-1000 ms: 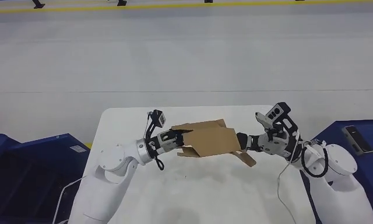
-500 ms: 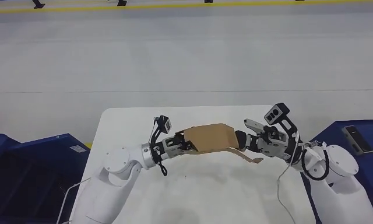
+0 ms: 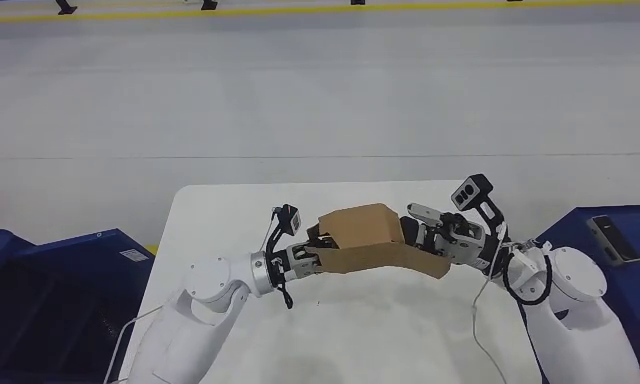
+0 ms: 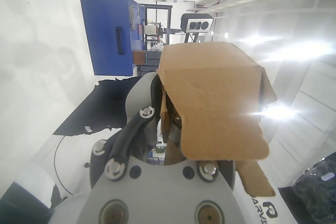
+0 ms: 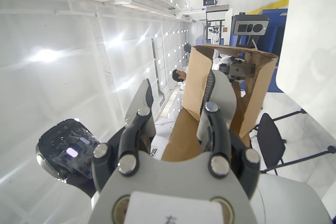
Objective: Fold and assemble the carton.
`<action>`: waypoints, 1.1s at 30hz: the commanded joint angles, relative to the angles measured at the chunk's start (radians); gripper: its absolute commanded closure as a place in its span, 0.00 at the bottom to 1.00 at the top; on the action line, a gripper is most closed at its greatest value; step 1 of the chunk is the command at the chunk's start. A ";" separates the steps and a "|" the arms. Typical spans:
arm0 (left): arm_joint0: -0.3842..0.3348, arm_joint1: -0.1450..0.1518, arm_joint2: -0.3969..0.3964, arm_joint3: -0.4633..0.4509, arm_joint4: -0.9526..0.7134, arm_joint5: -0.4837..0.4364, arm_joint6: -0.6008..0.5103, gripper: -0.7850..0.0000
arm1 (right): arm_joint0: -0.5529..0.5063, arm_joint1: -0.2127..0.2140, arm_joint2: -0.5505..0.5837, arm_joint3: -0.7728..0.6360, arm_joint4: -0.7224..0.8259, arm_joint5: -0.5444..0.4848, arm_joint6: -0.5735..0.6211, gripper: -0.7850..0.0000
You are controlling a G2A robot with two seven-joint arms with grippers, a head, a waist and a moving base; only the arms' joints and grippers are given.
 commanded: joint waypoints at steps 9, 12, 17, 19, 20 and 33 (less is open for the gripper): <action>0.007 0.005 -0.005 -0.012 -0.015 0.005 -0.015 1.00 | -0.027 0.002 -0.006 -0.003 -0.042 -0.031 -0.046 0.49; 0.011 0.006 -0.002 -0.015 -0.045 0.012 -0.031 1.00 | -0.030 0.003 -0.014 -0.007 -0.050 -0.032 -0.050 0.46; 0.012 0.009 -0.007 -0.021 -0.048 0.010 -0.034 1.00 | -0.028 0.003 -0.029 0.000 -0.059 -0.032 -0.065 0.47; 0.014 0.010 -0.010 -0.022 -0.050 0.010 -0.034 1.00 | -0.027 0.003 -0.035 0.003 -0.059 -0.033 -0.066 0.47; 0.016 0.010 -0.010 -0.023 -0.050 0.009 -0.034 1.00 | -0.028 0.003 -0.038 0.002 -0.058 -0.033 -0.062 0.45; 0.016 0.013 0.020 -0.016 -0.027 0.014 -0.028 1.00 | -0.044 0.009 -0.032 -0.030 -0.025 -0.023 -0.001 0.55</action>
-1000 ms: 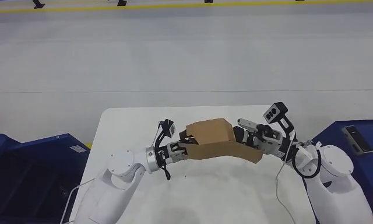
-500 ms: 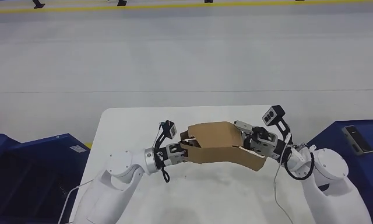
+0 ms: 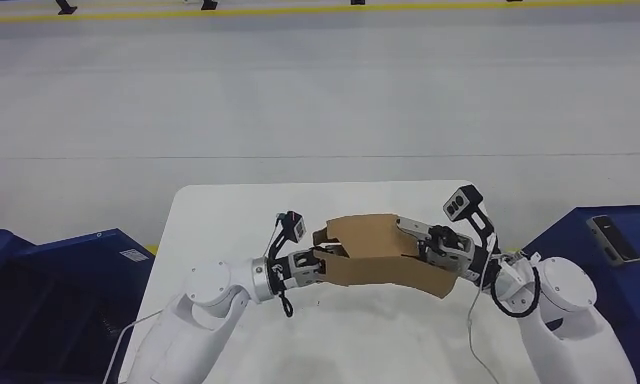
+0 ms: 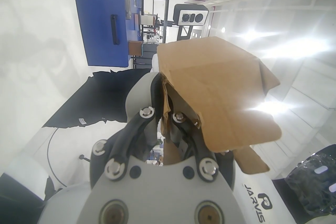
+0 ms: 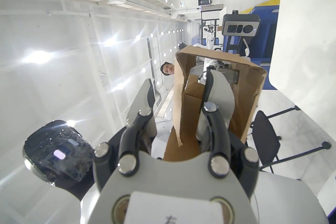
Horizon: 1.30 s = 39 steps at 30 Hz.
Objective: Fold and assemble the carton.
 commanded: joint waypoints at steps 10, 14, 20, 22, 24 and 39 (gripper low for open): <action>-0.009 0.000 0.022 0.005 0.010 0.004 0.004 1.00 | 0.019 0.005 -0.023 0.006 -0.031 0.018 0.000 0.61; -0.010 0.002 0.026 0.005 0.011 0.008 0.002 1.00 | 0.030 0.006 -0.033 0.012 -0.040 0.023 -0.003 0.78; -0.014 0.003 0.030 0.007 0.011 0.013 0.000 1.00 | 0.042 0.007 -0.051 0.019 -0.046 0.037 -0.005 0.93; -0.016 0.004 0.030 0.008 0.012 0.013 0.000 1.00 | 0.045 0.008 -0.057 0.019 -0.046 0.037 -0.004 1.00; -0.018 0.004 0.028 0.007 0.007 0.013 0.001 0.64 | 0.047 0.008 -0.059 0.022 -0.041 0.041 -0.003 1.00; 0.046 0.029 -0.157 0.003 0.146 -0.221 0.215 0.00 | 0.143 -0.001 -0.069 0.189 0.118 0.089 -0.087 1.00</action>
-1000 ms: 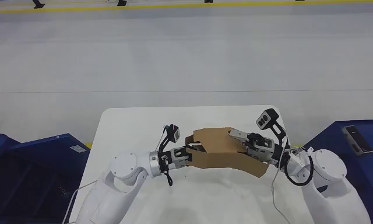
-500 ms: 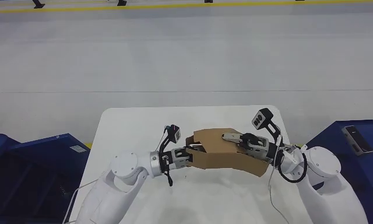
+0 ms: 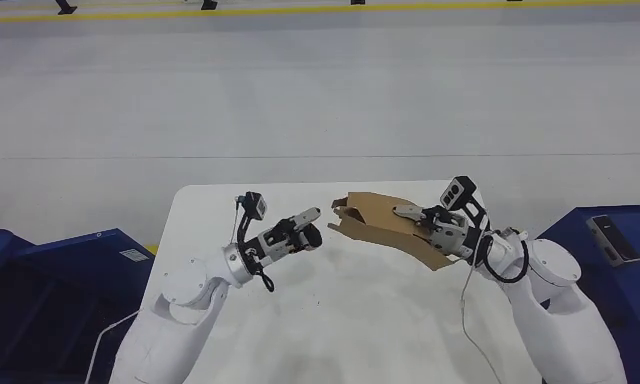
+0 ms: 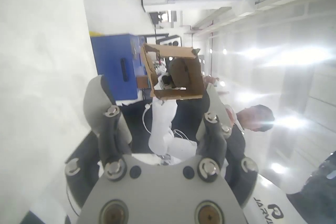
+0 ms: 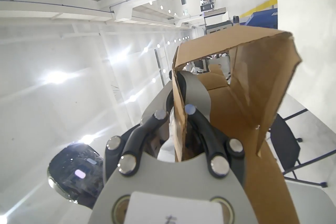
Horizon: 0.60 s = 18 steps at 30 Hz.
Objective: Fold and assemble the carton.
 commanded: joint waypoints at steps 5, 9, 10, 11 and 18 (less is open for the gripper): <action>0.053 0.010 -0.070 -0.044 0.223 -0.230 0.156 0.00 | 0.048 -0.004 -0.016 0.053 0.070 0.047 -0.015 1.00; 0.083 0.014 -0.109 -0.087 0.472 -0.461 0.300 0.00 | 0.048 -0.004 -0.016 0.053 0.070 0.047 -0.015 1.00; 0.083 0.014 -0.109 -0.087 0.472 -0.461 0.300 0.00 | 0.048 -0.004 -0.016 0.053 0.070 0.047 -0.015 1.00; 0.083 0.014 -0.109 -0.087 0.472 -0.461 0.300 0.00 | 0.048 -0.004 -0.016 0.053 0.070 0.047 -0.015 1.00; 0.083 0.014 -0.109 -0.087 0.472 -0.461 0.300 0.00 | 0.048 -0.004 -0.016 0.053 0.070 0.047 -0.015 1.00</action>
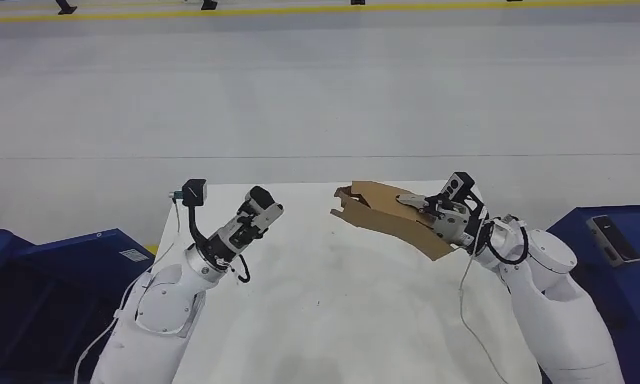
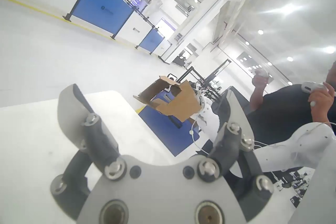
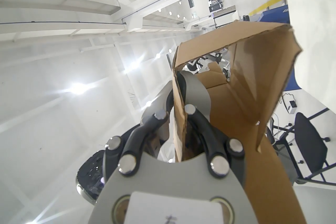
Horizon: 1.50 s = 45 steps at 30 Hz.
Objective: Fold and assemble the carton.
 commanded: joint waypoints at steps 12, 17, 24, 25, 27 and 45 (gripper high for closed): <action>0.074 0.014 -0.045 -0.095 0.230 -0.176 0.007 0.00 | -0.091 0.015 0.022 -0.147 -0.316 -0.288 0.057 1.00; 0.152 0.020 -0.084 -0.182 0.377 -0.304 0.076 0.00 | -0.123 0.020 0.034 -0.191 -0.421 -0.415 0.079 1.00; 0.187 0.015 -0.079 -0.227 0.604 -0.318 0.185 0.00 | -0.156 0.023 0.036 -0.246 -0.520 -0.566 0.093 1.00; 0.185 0.013 -0.066 -0.219 0.633 -0.321 0.201 0.00 | -0.156 0.023 0.036 -0.246 -0.520 -0.566 0.093 1.00; 0.175 0.011 -0.031 -0.202 0.639 -0.345 0.219 0.00 | -0.156 0.023 0.036 -0.246 -0.520 -0.566 0.093 1.00; 0.140 0.030 0.054 -0.193 0.542 -0.441 0.122 0.00 | -0.157 0.020 -0.003 -0.263 -0.526 -0.541 0.055 1.00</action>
